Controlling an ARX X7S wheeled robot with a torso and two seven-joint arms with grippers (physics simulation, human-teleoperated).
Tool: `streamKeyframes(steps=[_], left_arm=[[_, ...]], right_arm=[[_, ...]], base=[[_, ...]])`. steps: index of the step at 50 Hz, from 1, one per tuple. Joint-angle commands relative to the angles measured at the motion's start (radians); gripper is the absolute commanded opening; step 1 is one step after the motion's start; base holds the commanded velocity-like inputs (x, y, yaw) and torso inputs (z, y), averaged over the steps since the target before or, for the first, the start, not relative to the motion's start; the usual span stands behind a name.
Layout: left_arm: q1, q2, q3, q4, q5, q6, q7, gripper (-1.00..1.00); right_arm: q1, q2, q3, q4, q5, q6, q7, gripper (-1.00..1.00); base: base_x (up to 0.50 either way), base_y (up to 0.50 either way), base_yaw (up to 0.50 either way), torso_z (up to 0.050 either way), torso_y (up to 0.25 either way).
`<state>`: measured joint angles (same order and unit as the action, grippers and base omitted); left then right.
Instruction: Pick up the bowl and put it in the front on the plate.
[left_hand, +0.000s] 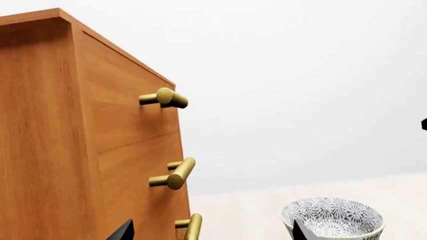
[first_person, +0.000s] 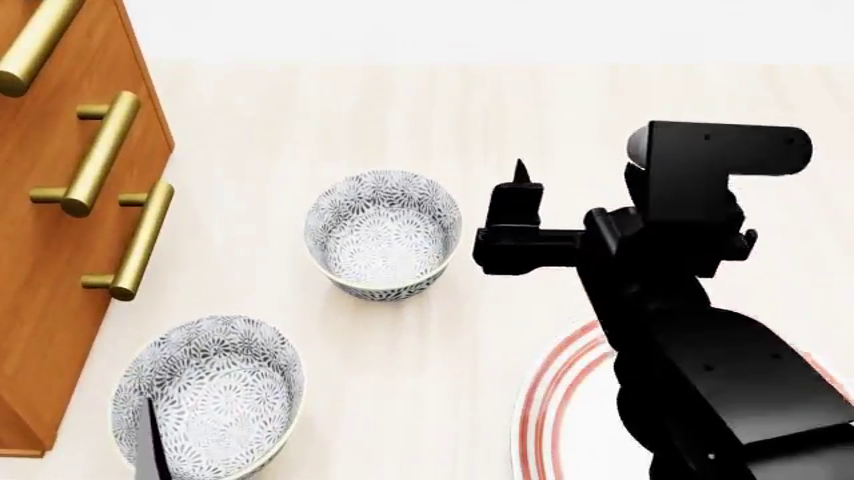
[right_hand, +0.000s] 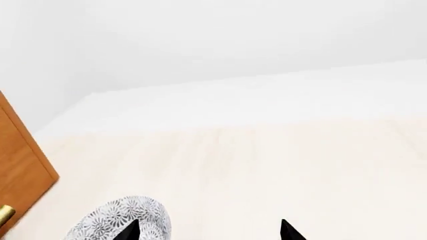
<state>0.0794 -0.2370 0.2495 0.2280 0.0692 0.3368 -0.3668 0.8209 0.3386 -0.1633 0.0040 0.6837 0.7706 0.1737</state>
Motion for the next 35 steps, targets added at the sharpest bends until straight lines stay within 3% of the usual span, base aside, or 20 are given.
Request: streamKeyframes(steps=[1,17,35], left_arm=[[-0.003,0.004,0.000,-0.011,0.006,-0.002,0.007,1.00],[-0.001,-0.003,0.009,-0.010,0.004,-0.002,0.001,1.00],[-0.002,-0.010,0.018,-0.005,-0.002,-0.012,-0.005,1.00]], right_arm=[[0.177,-0.065,-0.054,0.219,-0.002,0.057,-0.074,1.00],[0.322,-0.185,-0.059,0.555,-0.041,-0.046,-0.106,1.00],[0.347,-0.244,-0.036,0.719,-0.031,-0.105,-0.092,1.00]], base=[[0.00,0.00,0.00,0.000,0.000],[0.00,0.00,0.00,0.000,0.000],[0.00,0.00,0.00,0.000,0.000]])
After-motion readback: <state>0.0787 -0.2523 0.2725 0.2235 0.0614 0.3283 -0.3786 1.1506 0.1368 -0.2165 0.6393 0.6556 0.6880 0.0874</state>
